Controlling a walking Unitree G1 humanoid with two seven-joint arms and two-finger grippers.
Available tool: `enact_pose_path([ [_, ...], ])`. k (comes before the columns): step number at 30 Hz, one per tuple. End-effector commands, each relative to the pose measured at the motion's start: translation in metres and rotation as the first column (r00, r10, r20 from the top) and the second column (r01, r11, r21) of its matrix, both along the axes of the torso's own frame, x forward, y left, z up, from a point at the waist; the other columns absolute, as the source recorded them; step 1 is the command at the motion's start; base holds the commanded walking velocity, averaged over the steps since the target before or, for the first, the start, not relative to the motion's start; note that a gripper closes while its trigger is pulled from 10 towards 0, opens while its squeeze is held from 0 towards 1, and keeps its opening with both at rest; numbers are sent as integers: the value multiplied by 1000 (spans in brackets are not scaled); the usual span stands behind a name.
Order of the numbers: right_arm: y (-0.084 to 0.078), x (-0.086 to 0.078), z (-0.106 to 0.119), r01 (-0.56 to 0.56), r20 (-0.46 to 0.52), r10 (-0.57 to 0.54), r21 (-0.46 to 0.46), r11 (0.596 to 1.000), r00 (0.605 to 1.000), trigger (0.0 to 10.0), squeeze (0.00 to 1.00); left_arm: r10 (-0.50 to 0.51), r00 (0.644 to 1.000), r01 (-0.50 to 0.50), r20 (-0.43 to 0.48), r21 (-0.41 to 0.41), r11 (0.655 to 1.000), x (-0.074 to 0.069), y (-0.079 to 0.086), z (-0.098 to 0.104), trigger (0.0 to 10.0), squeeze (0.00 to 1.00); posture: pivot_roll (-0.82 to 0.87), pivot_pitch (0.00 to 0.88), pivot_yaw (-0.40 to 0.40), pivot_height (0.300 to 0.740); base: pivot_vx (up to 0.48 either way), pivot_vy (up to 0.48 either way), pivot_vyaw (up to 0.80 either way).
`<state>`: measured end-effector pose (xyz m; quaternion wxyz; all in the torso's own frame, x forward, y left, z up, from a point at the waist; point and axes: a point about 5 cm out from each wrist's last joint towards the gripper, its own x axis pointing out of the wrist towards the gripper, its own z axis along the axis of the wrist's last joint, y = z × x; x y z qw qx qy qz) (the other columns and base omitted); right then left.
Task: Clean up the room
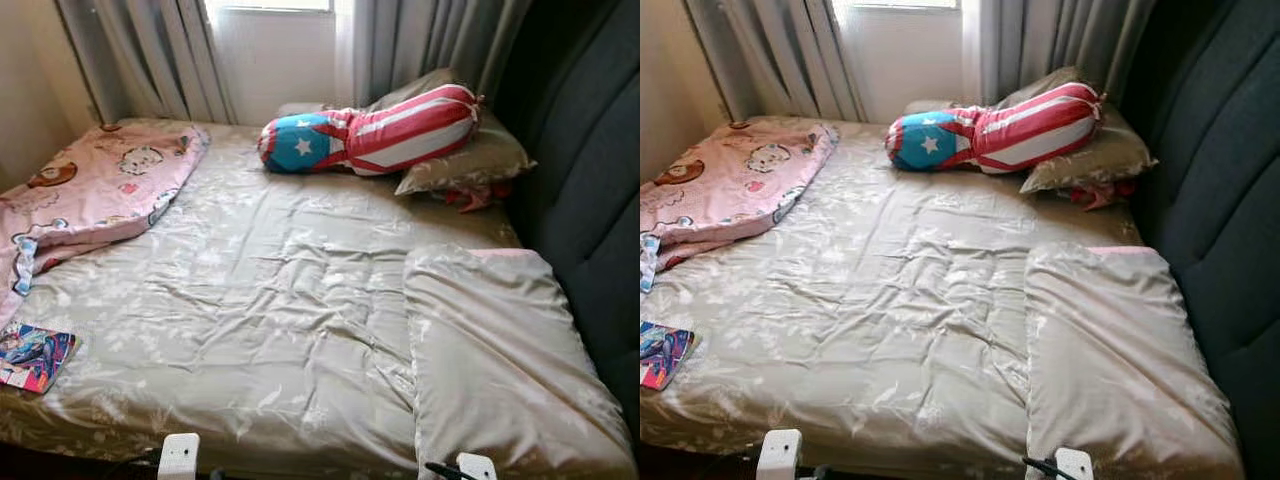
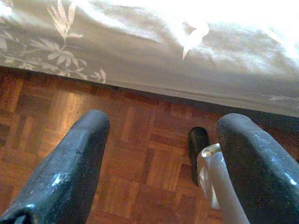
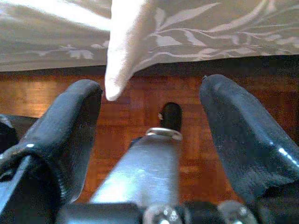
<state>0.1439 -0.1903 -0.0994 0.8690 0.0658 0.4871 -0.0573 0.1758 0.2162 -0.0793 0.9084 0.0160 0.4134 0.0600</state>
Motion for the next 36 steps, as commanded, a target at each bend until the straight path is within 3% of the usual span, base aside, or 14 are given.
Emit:
enact_pose_path([
  [1, 0, 0, 0, 0, -5, 0, 8, 1000, 1000, 10000, 0, 8, 1000, -8, -21, 6, 1000, -4, 2, -2, 10000, 0, 16, 0, 3, 740, 0, 349, 0],
  [23, 6, -1, -1, -3, -13, 3, 16, 1000, 1000, 10000, 0, 14, 1000, -14, -25, 9, 1000, -5, 6, -2, 10000, 0, 20, 0, 5, 740, 0, 342, 0],
  [32, -5, -3, 0, -15, -3, 15, -5, 1000, 1000, 10000, 0, 18, 1000, -18, -23, 9, 1000, -5, 5, -2, 10000, 0, 23, 0, 4, 740, 0, 344, 0],
  [36, -2, -1, 0, -30, 4, 30, -1, 1000, 1000, 10000, 0, 19, 1000, -18, -22, 8, 1000, -5, 5, -2, 10000, 0, 22, 0, 4, 740, 0, 342, 750],
])
